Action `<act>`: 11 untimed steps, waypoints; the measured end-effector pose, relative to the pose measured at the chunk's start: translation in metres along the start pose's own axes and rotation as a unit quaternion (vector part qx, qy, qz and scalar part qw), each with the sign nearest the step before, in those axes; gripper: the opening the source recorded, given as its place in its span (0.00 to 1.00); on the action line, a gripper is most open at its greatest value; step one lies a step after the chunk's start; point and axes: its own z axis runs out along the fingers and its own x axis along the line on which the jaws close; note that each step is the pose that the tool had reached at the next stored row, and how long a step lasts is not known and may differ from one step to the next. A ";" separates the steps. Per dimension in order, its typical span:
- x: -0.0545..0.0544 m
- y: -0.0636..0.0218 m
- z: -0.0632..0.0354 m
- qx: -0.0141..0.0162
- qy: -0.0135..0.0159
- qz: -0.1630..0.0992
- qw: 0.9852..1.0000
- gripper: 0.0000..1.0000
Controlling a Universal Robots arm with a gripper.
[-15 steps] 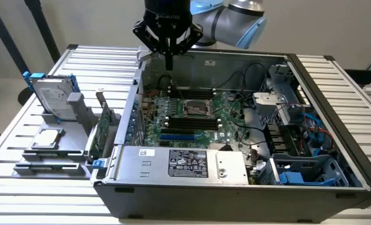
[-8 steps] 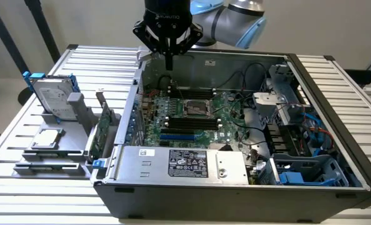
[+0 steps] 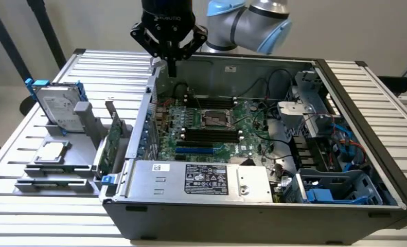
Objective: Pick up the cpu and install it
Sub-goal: 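Reach for the cpu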
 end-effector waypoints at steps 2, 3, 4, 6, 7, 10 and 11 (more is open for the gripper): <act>0.009 -0.0008 0.0001 0.000 0.000 0.000 1.000 0.11; 0.014 -0.0012 0.0001 0.000 0.000 0.000 1.000 0.11; 0.018 -0.0016 0.0003 0.000 0.000 0.000 1.000 0.11; 0.027 -0.0025 0.0008 0.000 0.000 0.000 1.000 0.11; 0.032 -0.0029 0.0011 0.000 0.000 0.000 1.000 0.11; 0.045 -0.0042 0.0023 0.000 0.000 0.000 1.000 0.11; 0.050 -0.0047 0.0028 0.000 0.000 0.000 1.000 0.11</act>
